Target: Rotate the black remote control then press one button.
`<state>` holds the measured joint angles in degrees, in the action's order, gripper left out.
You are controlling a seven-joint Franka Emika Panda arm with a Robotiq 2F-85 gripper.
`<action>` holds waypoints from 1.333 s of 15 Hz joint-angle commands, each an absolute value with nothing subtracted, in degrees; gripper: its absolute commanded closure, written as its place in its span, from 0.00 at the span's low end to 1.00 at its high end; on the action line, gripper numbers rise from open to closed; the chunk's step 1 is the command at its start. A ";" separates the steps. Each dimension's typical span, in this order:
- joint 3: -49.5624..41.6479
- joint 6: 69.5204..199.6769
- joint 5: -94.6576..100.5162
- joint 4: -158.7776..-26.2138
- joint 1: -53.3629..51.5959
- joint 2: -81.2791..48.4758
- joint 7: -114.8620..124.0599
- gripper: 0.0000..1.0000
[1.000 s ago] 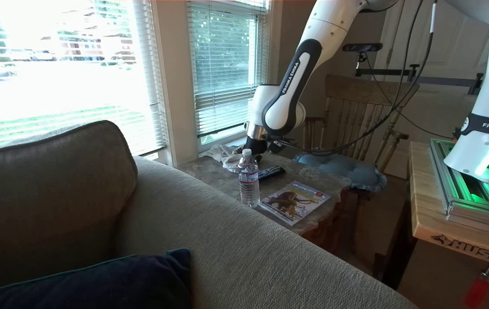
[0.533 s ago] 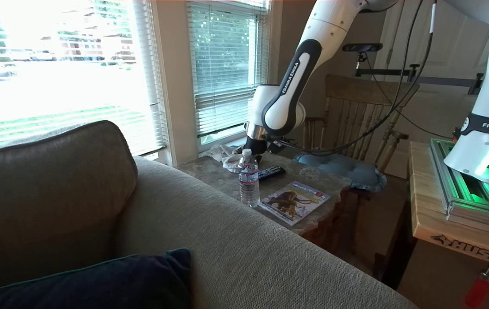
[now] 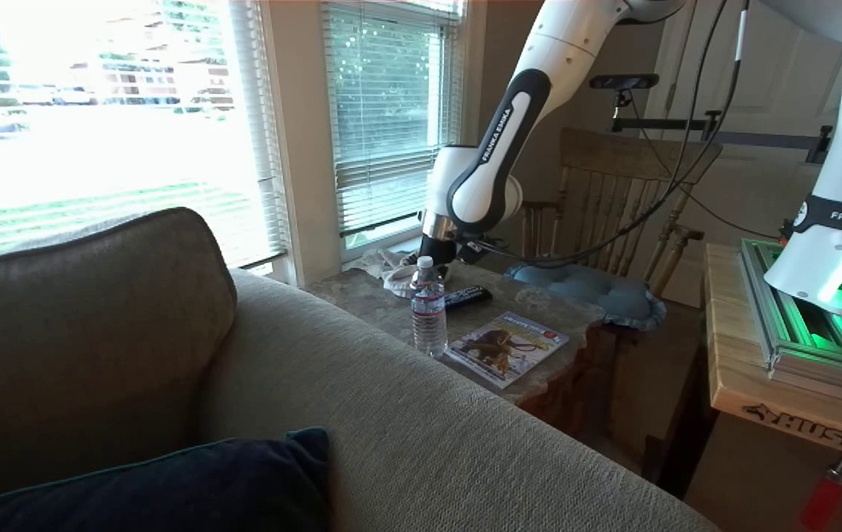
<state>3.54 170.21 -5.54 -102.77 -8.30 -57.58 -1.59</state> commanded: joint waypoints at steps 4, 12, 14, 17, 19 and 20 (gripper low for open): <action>3.01 167.71 -3.38 -98.62 -8.27 -61.10 -0.79 1.00; 2.94 166.45 -3.57 -96.92 -8.20 -62.20 -0.60 1.00; 3.26 166.94 -3.62 -96.74 -7.86 -62.54 -0.88 1.00; 3.56 166.75 -3.75 -96.51 -7.49 -62.96 -1.02 1.00; 3.59 166.55 -3.79 -96.58 -7.47 -62.75 -0.98 1.00; 3.56 166.41 -3.85 -96.69 -7.48 -62.52 -0.85 1.00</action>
